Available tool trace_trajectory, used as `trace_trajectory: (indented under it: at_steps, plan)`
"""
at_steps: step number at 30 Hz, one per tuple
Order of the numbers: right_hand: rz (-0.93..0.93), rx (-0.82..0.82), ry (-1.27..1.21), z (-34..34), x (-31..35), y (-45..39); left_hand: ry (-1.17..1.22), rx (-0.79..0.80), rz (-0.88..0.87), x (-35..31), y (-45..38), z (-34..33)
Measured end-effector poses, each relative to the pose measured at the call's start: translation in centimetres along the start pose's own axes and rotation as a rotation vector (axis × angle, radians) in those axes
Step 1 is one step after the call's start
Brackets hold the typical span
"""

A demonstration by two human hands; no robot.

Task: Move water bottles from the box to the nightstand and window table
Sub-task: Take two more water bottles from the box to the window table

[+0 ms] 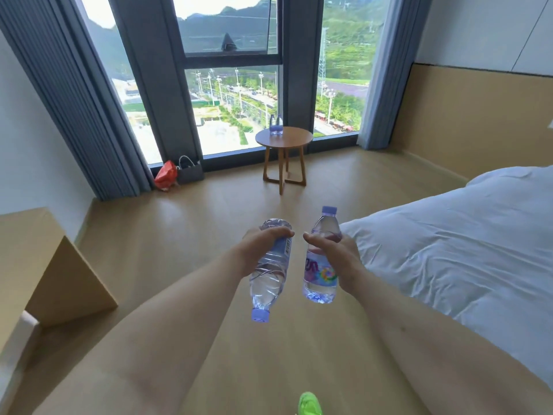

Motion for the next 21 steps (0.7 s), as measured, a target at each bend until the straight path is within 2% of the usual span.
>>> trace_trajectory:
  at_steps: [11, 21]
  plan:
    - [0.004, 0.056, 0.016, -0.9, 12.9, -20.7, -0.025, -0.085, 0.064, -5.6, -21.5, 0.7]
    - [-0.025, 0.03, 0.051, -6.6, 19.1, -38.4, -0.02, -0.006, 0.095, -6.2, -41.0, 5.2]
Point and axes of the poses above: each hand's wrist, its own y-axis away from the middle knuckle, its own z-axis out of the back of the hand, x = y × z, the point moved 3 cm from there along -y, towards the middle knuckle, and after that the axes turned 13 degrees about -z, right-handed, at the moved point
